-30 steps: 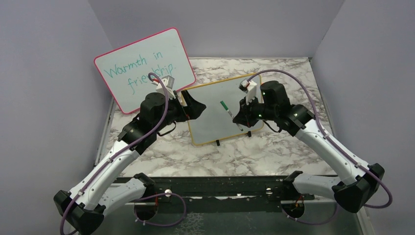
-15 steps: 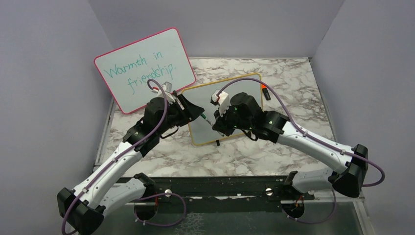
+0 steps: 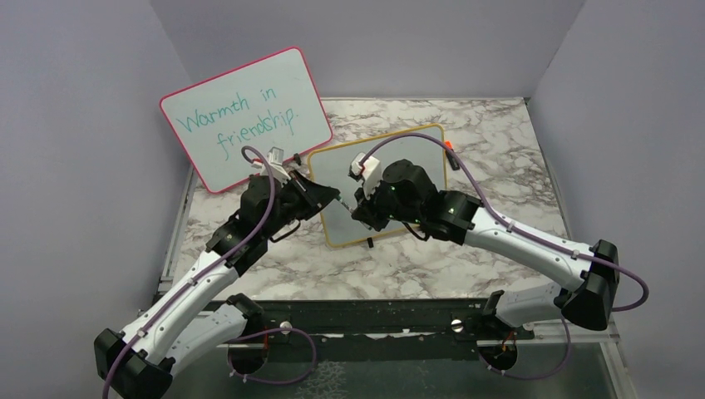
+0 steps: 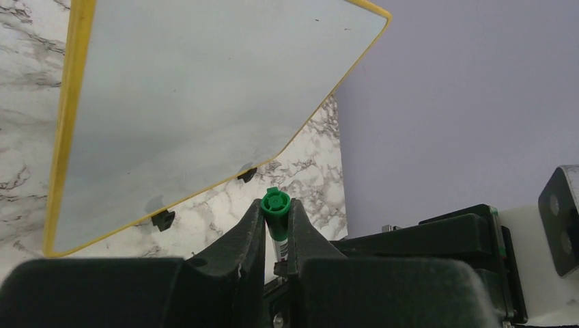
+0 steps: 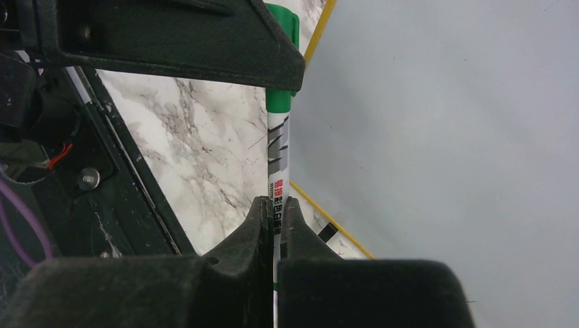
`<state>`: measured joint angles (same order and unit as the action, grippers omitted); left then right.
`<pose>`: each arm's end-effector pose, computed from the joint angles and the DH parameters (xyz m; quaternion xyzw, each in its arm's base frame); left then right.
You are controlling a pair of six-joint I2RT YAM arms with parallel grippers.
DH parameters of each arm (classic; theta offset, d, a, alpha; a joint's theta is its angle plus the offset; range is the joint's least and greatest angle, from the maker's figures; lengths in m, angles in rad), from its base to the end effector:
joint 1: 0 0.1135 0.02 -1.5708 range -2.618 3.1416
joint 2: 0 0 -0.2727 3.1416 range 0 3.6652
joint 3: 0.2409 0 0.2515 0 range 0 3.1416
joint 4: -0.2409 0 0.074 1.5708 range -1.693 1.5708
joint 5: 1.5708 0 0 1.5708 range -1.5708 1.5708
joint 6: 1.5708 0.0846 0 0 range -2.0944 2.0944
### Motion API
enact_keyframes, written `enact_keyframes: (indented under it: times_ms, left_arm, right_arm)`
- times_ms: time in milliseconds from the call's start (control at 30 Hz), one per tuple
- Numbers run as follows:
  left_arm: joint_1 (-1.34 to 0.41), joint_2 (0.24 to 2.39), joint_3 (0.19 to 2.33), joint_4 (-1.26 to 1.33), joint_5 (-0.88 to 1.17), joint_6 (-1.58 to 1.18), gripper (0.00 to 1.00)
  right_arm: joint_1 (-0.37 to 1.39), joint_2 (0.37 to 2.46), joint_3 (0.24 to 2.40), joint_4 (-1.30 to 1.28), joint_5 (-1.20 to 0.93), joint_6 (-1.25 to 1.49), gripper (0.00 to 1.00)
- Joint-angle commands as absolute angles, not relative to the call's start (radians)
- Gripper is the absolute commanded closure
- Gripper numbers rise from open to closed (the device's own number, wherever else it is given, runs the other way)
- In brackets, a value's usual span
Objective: Write a sentence on the whiteboard
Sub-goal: Open the whiteboard marker at the center of the board.
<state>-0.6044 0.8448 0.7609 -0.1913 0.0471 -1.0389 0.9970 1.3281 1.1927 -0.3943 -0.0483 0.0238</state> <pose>0.1951 -0.1396 0.3137 -0.1579 0.7815 -0.4545 0.3971 0.1819 0.2889 0.3246 -0.4162 0.7610 0.2612 0.4236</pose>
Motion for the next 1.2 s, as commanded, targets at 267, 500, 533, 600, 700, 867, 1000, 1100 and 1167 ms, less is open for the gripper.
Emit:
enact_keyframes:
  times_ms: [267, 500, 533, 600, 700, 867, 1000, 1100, 1167]
  left_arm:
    - [-0.609, 0.748, 0.658, -0.114, -0.051, -1.240, 1.00]
    - [-0.609, 0.653, 0.574, -0.072, -0.107, -1.395, 1.00]
    - [-0.608, 0.646, 0.568, -0.069, -0.109, -1.415, 1.00]
    - [-0.609, 0.635, 0.558, -0.065, -0.112, -1.444, 1.00]
    - [-0.608, 0.611, 0.545, -0.051, -0.120, -1.481, 1.00]
    - [-0.608, 0.583, 0.518, -0.008, -0.123, -1.553, 1.00]
    - [-0.608, 0.581, 0.520, -0.006, -0.118, -1.569, 1.00]
    - [-0.608, 0.584, 0.514, -0.004, -0.108, -1.588, 1.00]
    - [-0.609, 0.586, 0.505, 0.026, -0.101, -1.605, 1.00]
  right_arm:
    - [1.008, 1.243, 1.023, -0.061, -0.039, 0.156, 0.82]
    - [1.006, 1.140, 0.881, 0.160, -0.006, 0.289, 0.52]
    - [1.007, 1.128, 0.861, 0.197, -0.005, 0.313, 0.49]
    - [1.006, 1.105, 0.816, 0.265, 0.032, 0.364, 0.45]
    - [1.000, 1.067, 0.740, 0.359, 0.068, 0.424, 0.38]
    - [0.984, 1.055, 0.691, 0.437, 0.065, 0.502, 0.30]
    - [0.972, 1.061, 0.663, 0.504, 0.025, 0.553, 0.29]
    - [0.966, 1.079, 0.662, 0.535, 0.006, 0.581, 0.29]
    - [0.961, 1.099, 0.667, 0.548, 0.005, 0.600, 0.30]
